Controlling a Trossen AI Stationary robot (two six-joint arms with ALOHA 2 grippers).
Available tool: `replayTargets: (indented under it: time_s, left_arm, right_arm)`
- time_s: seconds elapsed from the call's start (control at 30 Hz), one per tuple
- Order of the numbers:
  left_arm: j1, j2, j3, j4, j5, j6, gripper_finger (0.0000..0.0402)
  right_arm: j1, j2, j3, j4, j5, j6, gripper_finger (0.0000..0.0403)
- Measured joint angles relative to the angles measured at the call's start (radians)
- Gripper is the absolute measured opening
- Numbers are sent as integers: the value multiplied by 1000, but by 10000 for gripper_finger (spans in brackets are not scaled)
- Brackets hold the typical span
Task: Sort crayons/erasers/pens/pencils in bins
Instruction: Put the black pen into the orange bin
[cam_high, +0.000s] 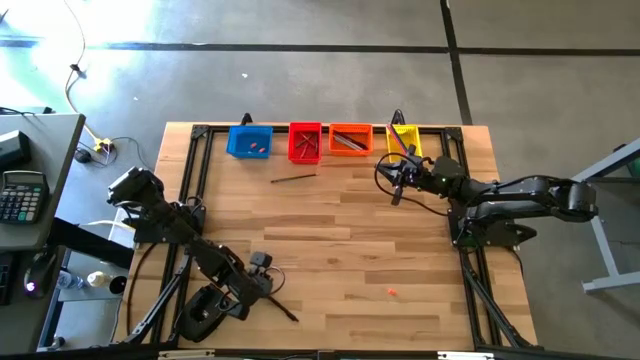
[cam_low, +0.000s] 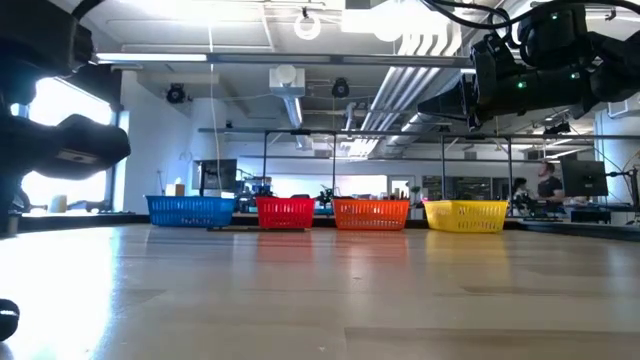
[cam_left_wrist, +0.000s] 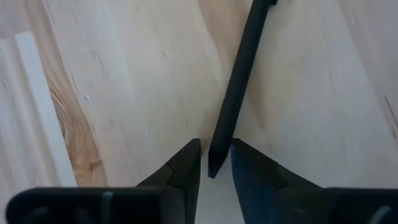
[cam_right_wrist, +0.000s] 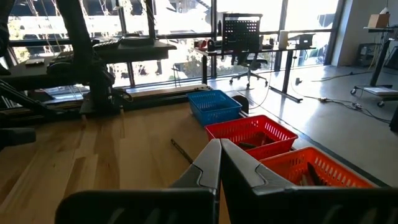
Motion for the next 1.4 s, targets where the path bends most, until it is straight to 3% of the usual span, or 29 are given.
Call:
replayTargets:
  time_s: [0.17,0.4,0.7,0.9,1.13,1.4]
  left_arm:
    - [-5,2,0,0,-4,60,47]
    - [13,6,1,-25,23,22,21]
    - [67,5,-1,-37,38,-1,16]
    - [118,-67,-83,4,3,-48,15]
    - [220,-221,-229,194,-121,-127,14]
    - [389,-258,-362,613,-110,-142,14]
  right_arm:
    - [0,0,0,0,0,0,0]
    - [0,0,0,0,0,-1,0]
    - [0,0,0,-4,0,-2,0]
    - [0,0,1,-13,0,-2,0]
    - [0,0,1,-19,0,0,0]
    - [0,2,1,-1,0,24,0]
